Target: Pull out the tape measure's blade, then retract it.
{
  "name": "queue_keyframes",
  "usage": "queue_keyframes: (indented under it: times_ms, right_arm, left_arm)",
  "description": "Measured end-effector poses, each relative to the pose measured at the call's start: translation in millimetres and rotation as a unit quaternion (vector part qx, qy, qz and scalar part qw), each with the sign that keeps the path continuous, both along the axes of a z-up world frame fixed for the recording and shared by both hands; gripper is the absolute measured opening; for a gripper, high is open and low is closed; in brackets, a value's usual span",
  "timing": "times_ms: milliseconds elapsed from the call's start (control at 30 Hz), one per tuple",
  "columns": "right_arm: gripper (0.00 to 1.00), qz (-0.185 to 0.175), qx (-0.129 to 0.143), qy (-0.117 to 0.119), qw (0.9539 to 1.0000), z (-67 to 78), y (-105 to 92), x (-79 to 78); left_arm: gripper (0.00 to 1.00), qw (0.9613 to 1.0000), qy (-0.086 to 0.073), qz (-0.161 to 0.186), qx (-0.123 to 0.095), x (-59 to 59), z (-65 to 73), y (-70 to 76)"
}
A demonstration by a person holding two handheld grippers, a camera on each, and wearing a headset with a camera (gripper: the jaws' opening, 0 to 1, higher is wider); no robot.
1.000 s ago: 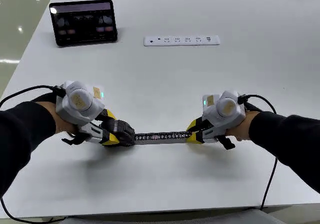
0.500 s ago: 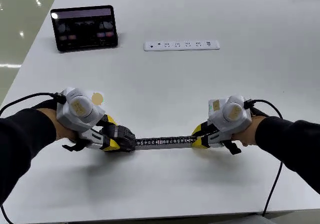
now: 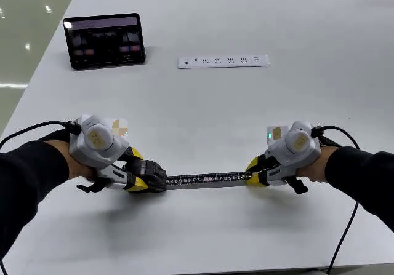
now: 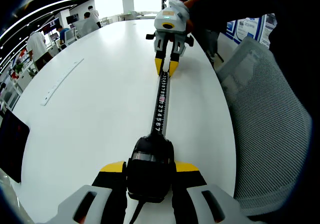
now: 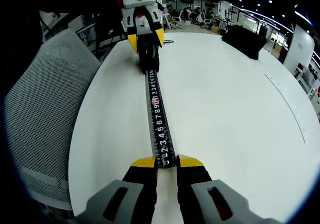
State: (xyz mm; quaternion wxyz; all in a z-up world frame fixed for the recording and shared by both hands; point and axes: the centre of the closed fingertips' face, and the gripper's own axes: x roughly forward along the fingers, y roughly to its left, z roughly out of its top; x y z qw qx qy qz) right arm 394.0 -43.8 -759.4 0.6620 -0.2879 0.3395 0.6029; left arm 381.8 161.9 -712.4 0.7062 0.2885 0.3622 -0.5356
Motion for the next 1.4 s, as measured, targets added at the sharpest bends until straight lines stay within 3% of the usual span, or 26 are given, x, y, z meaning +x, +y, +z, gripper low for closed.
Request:
queue_keyframes:
  times_ms: [767,1400]
  right_arm:
    - [0.09,-0.012,-0.008,0.007,0.9999,2.7,-32.7,2.2]
    - [0.09,-0.021,-0.012,0.01,0.9997,6.8,-41.9,-0.5]
  left_arm:
    - [0.3,1.0,0.001,0.005,-0.005,0.3,0.4,-0.4]
    - [0.3,1.0,-0.001,0.006,-0.005,0.1,0.3,-0.2]
